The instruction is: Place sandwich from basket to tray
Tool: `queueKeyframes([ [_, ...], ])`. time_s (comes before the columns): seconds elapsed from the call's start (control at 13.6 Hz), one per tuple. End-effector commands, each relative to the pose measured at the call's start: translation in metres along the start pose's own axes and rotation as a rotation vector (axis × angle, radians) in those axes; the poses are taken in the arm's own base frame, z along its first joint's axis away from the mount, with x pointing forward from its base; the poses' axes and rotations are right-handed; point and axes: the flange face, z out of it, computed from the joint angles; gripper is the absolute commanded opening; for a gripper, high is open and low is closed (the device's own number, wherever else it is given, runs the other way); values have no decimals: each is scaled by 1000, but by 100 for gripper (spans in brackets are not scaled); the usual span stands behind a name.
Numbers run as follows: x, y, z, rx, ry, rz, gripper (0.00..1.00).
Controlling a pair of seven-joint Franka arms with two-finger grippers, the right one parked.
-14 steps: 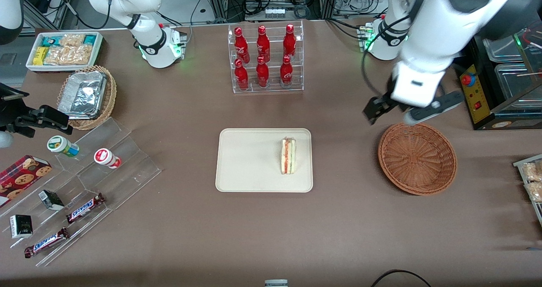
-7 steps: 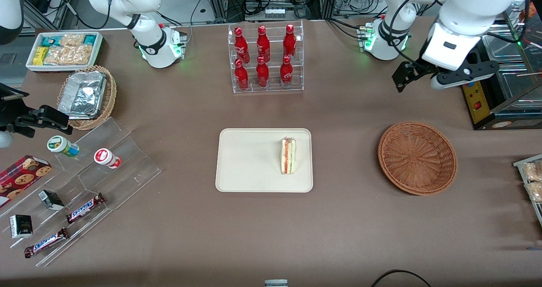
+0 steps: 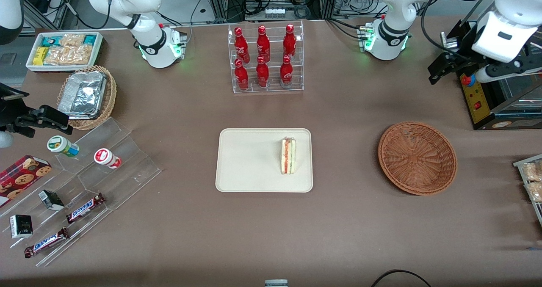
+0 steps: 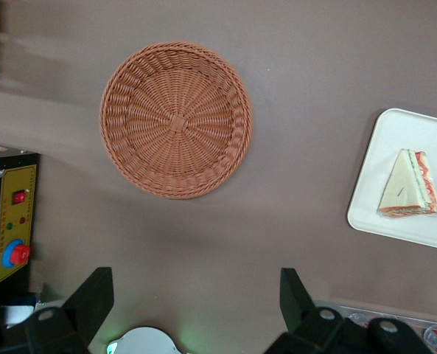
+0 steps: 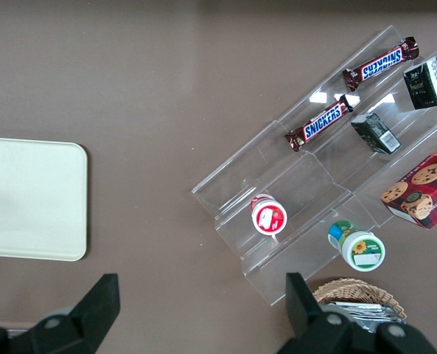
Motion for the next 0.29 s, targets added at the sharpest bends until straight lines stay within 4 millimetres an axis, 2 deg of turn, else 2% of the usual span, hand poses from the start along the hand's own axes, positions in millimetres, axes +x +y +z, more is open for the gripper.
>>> queueKeyframes([
  [0.0, 0, -9, -20, -12, 1, -2, 100],
  [0.22, -4, -8, -19, -1, -22, 7, 100],
])
